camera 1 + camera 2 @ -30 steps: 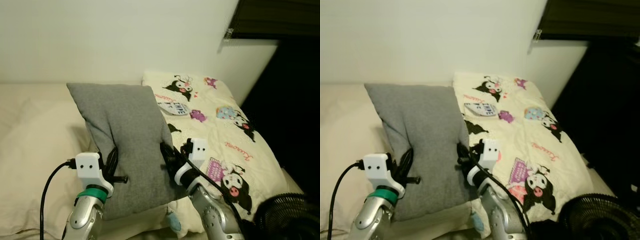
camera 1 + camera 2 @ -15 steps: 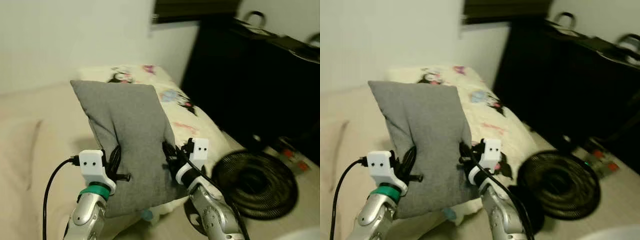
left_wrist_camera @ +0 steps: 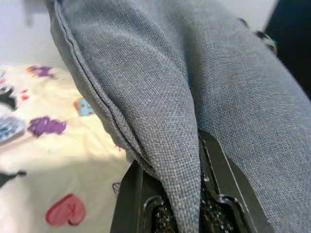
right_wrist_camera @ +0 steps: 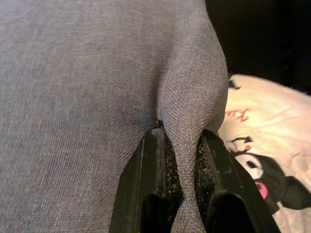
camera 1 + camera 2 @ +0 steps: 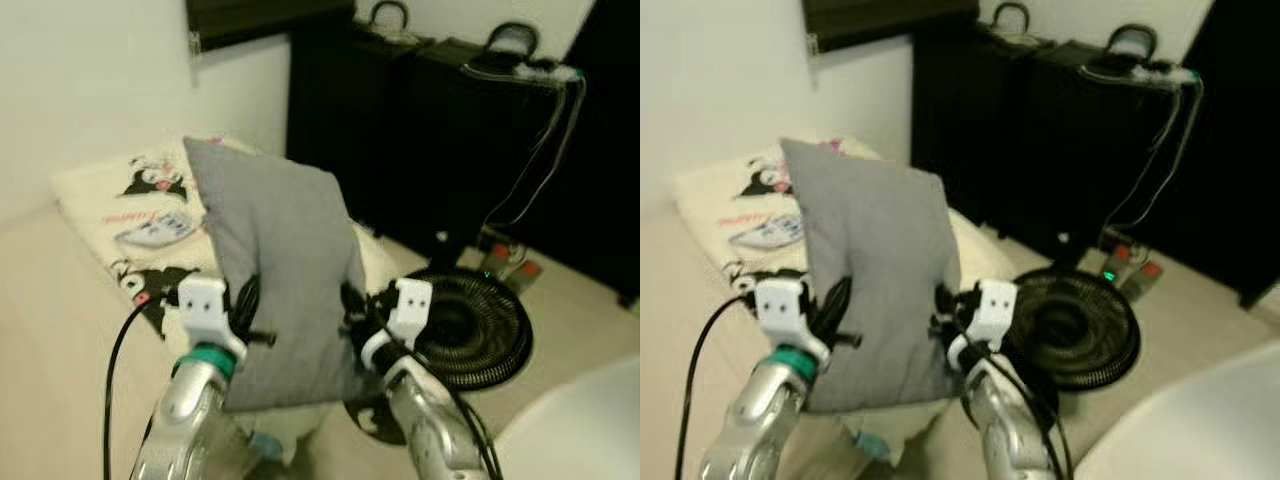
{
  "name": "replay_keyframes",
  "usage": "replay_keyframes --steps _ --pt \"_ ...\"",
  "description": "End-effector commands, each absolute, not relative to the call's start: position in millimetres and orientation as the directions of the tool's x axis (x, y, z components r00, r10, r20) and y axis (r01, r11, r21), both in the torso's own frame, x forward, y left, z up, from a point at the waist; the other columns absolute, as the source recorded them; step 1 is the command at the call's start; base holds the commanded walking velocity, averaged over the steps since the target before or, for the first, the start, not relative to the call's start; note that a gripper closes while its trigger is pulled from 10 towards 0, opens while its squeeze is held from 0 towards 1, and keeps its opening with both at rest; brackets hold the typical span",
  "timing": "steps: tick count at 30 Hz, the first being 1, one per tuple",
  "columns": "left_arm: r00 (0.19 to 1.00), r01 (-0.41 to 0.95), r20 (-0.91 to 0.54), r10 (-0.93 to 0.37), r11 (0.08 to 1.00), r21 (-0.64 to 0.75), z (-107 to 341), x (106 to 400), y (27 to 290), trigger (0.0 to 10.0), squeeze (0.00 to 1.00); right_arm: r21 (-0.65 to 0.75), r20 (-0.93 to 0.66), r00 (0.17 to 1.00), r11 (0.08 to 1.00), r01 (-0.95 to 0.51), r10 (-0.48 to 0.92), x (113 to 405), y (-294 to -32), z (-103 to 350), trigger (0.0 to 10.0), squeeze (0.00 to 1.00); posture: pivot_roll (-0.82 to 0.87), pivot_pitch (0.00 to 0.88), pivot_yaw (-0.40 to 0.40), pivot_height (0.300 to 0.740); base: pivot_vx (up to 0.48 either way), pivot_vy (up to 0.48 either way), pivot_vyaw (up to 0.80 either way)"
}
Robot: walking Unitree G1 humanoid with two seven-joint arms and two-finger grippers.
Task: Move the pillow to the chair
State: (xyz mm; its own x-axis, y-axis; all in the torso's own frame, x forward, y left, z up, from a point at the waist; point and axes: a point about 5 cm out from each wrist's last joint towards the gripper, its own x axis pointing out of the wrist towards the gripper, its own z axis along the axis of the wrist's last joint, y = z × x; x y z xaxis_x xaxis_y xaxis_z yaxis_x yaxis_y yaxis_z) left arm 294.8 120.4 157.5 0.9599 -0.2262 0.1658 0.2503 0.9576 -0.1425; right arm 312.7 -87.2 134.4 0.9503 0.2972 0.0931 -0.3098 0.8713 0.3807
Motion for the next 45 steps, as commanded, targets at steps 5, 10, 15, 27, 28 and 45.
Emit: replay_keyframes --steps 5,10,15,27,28,45 --pt "0.945 0.308 0.151 -0.29 0.945 -0.113 159.9 298.3 111.1 10.0 0.0 0.463 0.077 0.954 0.837 -0.292 0.291 300.3 -60.4 120.1 10.0 0.0 0.09 0.037 0.128 0.74 0.0 0.0 -0.8" --pt "0.946 0.301 0.16 -0.281 0.947 -0.116 163.5 298.9 111.8 10.0 0.0 0.455 0.087 0.953 0.84 -0.296 0.289 301.7 -60.6 121.5 10.0 0.0 0.1 0.037 0.125 0.74 0.0 0.0 -0.8" --pt "0.949 0.293 0.162 -0.272 0.949 -0.12 164.4 296.4 110.6 10.0 0.0 0.431 0.094 0.951 0.849 -0.304 0.293 302.4 -64.8 122.9 10.0 0.0 0.1 0.042 0.102 0.74 0.0 0.0 -0.8" --pt "0.94 0.314 0.156 -0.302 0.948 -0.057 171.8 298.5 103.2 10.0 0.0 0.369 0.12 0.954 0.88 -0.3 0.275 307.0 -75.4 132.0 10.0 0.0 0.1 0.046 0.102 0.74 0.0 0.0 -0.8" --pt "0.94 0.315 0.155 -0.303 0.947 -0.057 171.3 299.1 102.6 10.0 0.0 0.372 0.119 0.955 0.879 -0.297 0.273 306.8 -77.0 131.8 10.0 0.0 0.09 0.054 0.099 0.74 0.0 0.0 -0.8" --pt "0.932 0.36 0.104 -0.348 0.923 -0.136 159.1 289.2 89.5 10.0 0.0 0.367 0.093 0.952 0.878 -0.307 0.293 301.4 -75.3 127.3 10.0 0.0 0.05 0.07 0.058 0.74 0.0 0.0 -0.8"
